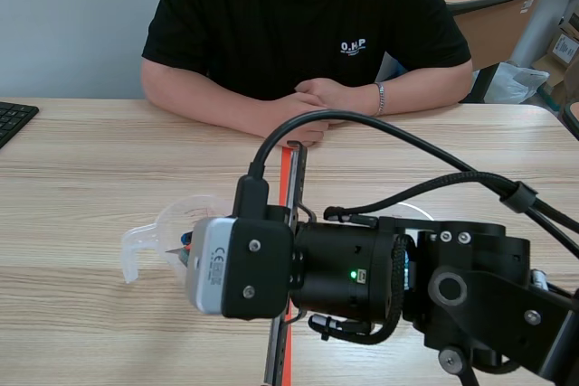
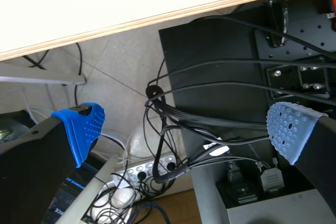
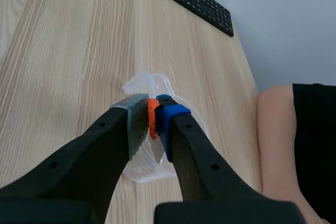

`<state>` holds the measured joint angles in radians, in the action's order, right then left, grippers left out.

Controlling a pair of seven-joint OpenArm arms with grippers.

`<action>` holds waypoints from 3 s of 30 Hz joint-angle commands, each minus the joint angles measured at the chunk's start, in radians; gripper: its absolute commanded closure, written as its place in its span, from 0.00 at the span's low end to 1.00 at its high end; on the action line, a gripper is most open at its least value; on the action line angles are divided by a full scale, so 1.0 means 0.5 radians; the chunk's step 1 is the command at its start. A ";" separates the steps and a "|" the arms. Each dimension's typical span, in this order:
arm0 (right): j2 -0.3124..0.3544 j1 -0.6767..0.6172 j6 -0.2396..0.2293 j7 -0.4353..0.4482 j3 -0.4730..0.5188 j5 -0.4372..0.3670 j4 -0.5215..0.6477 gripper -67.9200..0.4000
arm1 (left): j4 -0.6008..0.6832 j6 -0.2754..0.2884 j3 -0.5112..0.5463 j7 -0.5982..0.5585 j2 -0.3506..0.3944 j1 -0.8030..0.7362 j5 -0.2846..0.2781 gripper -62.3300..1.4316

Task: Do the redox reaction experiment.
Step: 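Lift the metal plate out of the left beaker, then move the plate over the blue solution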

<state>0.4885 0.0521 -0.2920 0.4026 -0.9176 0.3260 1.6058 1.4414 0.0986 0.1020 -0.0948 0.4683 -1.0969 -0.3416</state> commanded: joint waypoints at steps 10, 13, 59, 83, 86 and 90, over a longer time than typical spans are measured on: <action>0.014 0.063 0.121 0.030 0.125 -0.052 0.033 0.97 | 0.025 0.003 0.005 -0.019 -0.005 0.000 -0.014 0.40; 0.014 0.063 0.114 0.014 0.153 -0.127 0.033 0.97 | 0.025 0.003 0.005 -0.019 -0.005 0.000 -0.014 0.50; 0.015 0.054 -0.680 -1.315 1.025 -1.606 0.977 0.97 | 0.025 0.079 0.005 0.013 -0.005 0.000 -0.027 0.90; 0.015 -0.446 -0.907 -1.617 2.065 -2.076 1.215 0.97 | 0.025 0.079 0.005 0.018 -0.005 0.000 -0.027 0.90; 0.015 -0.546 -0.907 -1.617 2.164 -2.076 1.260 0.97 | 0.025 0.079 0.005 0.018 -0.005 0.000 -0.027 0.90; 0.040 -0.700 -0.907 -1.596 2.268 -2.076 1.309 0.97 | 0.025 0.079 0.005 0.018 -0.005 0.000 -0.027 0.90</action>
<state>0.4908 -0.2932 -0.7403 -0.4198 0.2134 -0.7006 2.2444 1.4414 0.1337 0.1024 -0.0795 0.4683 -1.0969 -0.3492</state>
